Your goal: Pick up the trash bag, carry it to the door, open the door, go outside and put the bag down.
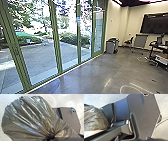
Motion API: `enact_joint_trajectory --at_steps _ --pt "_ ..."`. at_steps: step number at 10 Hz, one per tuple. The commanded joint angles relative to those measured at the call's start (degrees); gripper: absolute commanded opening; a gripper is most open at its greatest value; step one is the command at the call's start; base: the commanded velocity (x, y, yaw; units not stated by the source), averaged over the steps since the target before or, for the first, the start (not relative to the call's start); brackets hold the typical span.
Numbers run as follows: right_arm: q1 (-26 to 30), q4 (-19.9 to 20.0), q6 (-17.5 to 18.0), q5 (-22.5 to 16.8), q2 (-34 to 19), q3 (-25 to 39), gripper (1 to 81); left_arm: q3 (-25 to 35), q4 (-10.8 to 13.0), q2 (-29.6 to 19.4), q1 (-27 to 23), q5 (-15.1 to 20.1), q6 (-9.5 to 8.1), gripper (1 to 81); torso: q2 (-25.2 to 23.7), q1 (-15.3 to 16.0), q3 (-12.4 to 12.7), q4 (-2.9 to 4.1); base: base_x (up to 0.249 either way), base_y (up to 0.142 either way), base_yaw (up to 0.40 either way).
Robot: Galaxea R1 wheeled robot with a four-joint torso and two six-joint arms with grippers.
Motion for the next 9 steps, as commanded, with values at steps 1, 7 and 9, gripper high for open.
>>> enact_joint_trajectory --at_steps 1,7,9 --pt "2.6 -0.4 0.0 -3.2 0.2 0.2 81.1 -0.2 0.0 0.0 -3.3 3.2 0.47 1.0 0.0 0.0 0.0 0.0 0.07 0.0 0.0" --pt "2.7 -0.4 0.0 -3.2 0.2 0.2 81.1 -0.2 0.0 -0.1 -3.3 3.1 0.47 1.0 0.0 -0.1 0.0 0.0 0.109 0.0 0.0" --pt "2.9 -0.4 0.0 -3.3 0.2 0.2 81.1 -0.2 0.0 0.0 -3.3 3.2 0.47 1.0 0.0 -0.1 0.0 0.0 0.124 0.0 0.0"
